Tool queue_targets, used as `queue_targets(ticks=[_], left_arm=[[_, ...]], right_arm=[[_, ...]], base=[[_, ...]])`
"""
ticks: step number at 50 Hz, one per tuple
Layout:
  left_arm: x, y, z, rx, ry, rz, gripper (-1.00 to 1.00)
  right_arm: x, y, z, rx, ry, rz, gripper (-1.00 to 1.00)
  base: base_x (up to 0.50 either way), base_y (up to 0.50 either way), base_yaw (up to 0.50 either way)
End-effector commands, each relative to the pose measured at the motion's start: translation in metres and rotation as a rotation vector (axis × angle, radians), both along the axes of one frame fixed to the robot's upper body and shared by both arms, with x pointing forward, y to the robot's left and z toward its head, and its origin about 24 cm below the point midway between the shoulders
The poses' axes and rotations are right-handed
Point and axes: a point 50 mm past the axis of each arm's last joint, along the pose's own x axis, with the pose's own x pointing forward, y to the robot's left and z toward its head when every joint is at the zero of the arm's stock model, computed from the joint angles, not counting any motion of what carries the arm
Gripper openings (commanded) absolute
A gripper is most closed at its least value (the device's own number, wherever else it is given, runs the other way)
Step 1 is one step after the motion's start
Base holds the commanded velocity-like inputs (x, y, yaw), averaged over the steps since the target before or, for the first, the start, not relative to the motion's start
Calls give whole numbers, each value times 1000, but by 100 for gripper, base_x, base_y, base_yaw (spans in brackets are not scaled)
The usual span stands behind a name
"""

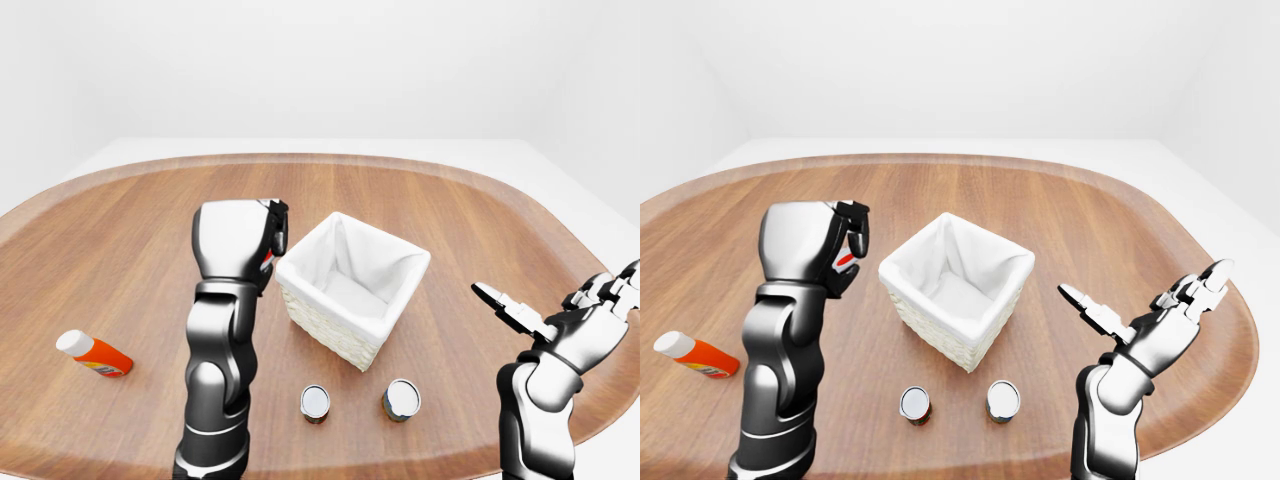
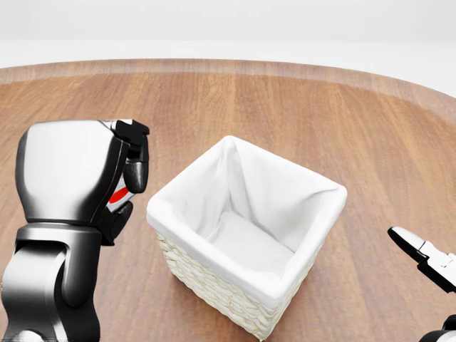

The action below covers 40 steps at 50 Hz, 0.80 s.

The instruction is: Pick up the alphabet soup and the cream cheese box, and put them in the basket.

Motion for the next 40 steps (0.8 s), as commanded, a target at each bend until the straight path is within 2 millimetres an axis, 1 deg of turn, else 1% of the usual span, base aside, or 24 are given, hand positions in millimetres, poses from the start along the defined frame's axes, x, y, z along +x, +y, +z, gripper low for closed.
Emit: queue_targets(ticks=[1,6,7,8,11,12,13,15,21,24,25,27,29,31,40], left_arm=[[8,-22,25,-14,-34,-101,-100],[11,-32,41,-13,-56,-139,-100],[11,-33,45,-8,-61,-145,-100],[11,-36,54,15,-74,-142,-100],[10,-37,67,55,-99,-113,-100],[12,-38,70,123,-105,-53,-100],[12,-38,72,125,-113,-44,-100],[11,-42,75,88,-111,-80,-100],[10,-58,80,96,-111,-119,-100],[8,-62,85,102,-116,-118,-100],[8,-68,93,105,-116,-136,-100],[11,-73,98,96,-108,-164,-100],[15,-77,98,96,-100,-184,-100],[26,-80,94,86,-85,-211,-100],[49,-94,79,-13,-15,-357,-100]], right_arm=[[0,0,-1,-3,0,0,100],[0,0,-1,-4,1,-1,100],[0,0,-1,-4,0,0,100],[0,0,-1,-4,0,0,100],[1,0,-1,-4,0,0,100],[0,0,0,-4,0,1,100],[0,0,1,-3,0,1,100],[0,0,1,-4,0,0,100],[-1,0,0,-3,0,-2,100],[-1,0,1,-4,-1,-1,100],[-1,0,0,-4,0,-1,100],[0,0,0,-3,0,-1,100],[0,0,0,-4,0,-1,100],[0,0,-1,-3,0,-1,100],[0,0,0,-2,0,0,100]], base=[[0,0,0],[0,0,0],[0,0,0],[0,0,0],[0,0,0],[0,0,0],[0,0,0],[0,0,0],[0,0,0],[0,0,0],[0,0,0],[0,0,0],[0,0,0],[0,0,0],[0,0,0]])
